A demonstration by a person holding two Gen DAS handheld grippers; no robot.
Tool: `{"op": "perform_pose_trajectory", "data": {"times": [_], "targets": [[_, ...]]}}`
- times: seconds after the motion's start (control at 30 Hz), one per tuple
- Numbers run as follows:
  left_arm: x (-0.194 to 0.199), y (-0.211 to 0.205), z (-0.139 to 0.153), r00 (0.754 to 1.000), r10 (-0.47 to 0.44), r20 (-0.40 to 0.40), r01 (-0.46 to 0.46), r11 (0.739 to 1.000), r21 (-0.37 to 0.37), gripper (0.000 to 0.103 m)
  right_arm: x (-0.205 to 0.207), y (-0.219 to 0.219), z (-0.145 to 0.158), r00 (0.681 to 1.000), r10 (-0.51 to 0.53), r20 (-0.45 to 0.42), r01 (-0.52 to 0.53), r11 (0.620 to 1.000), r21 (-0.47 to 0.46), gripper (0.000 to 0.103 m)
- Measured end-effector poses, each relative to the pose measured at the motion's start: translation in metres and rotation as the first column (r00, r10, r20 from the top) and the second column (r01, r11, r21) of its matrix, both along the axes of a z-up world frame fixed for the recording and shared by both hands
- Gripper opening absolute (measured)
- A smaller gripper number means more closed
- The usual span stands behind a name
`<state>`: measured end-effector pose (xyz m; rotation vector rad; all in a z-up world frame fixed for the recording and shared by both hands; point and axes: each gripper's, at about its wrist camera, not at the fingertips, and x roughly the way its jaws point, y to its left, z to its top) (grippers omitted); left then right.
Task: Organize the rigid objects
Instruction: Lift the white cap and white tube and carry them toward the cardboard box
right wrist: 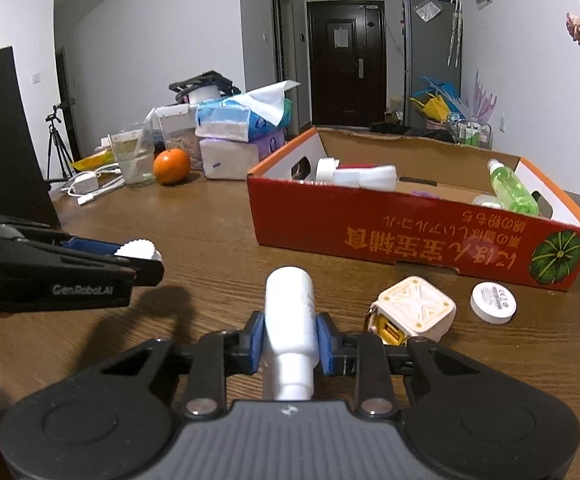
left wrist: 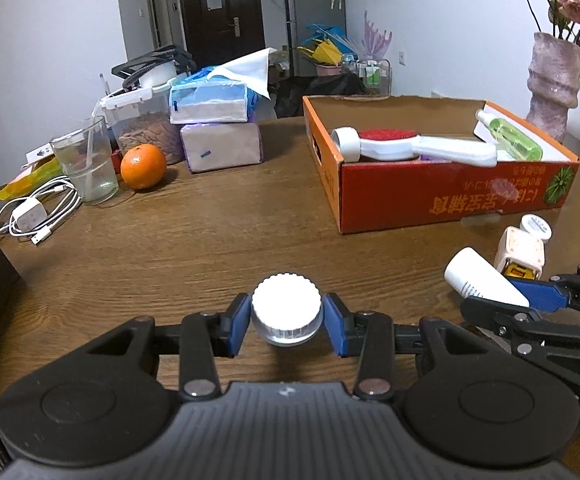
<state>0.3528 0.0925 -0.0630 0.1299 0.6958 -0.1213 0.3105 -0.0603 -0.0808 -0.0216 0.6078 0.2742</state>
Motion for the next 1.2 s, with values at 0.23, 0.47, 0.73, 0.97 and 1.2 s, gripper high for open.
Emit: {"op": "perform_pose_trajectory", "data": {"times": [0.23, 0.47, 0.73, 0.97, 1.2], "targets": [[0.000, -0.005, 0.008, 1.000, 0.020, 0.009, -0.020, 0.999, -0.027, 0.041, -0.005, -0.010, 0.014, 0.999, -0.019, 0.039, 0.018, 1.000, 0.017, 0.027], [0.002, -0.014, 0.024, 0.998, 0.038, 0.039, -0.036, 0.998, -0.054, 0.041, -0.008, -0.026, 0.027, 0.995, -0.050, 0.085, 0.049, 0.999, 0.011, 0.027], [0.007, -0.033, 0.040, 0.997, 0.051, 0.061, -0.045, 0.995, -0.093, 0.041, -0.006, -0.048, 0.039, 0.990, -0.082, 0.115, 0.080, 0.997, 0.022, 0.027], [0.014, -0.055, 0.052, 0.995, 0.053, 0.084, -0.042, 0.992, -0.120, 0.041, 0.001, -0.067, 0.047, 0.985, -0.108, 0.134, 0.104, 0.994, 0.036, 0.027], [0.027, -0.077, 0.060, 0.993, 0.059, 0.100, -0.044, 0.988, -0.145, 0.041, 0.014, -0.084, 0.055, 0.980, -0.134, 0.150, 0.125, 0.990, 0.067, 0.027]]}}
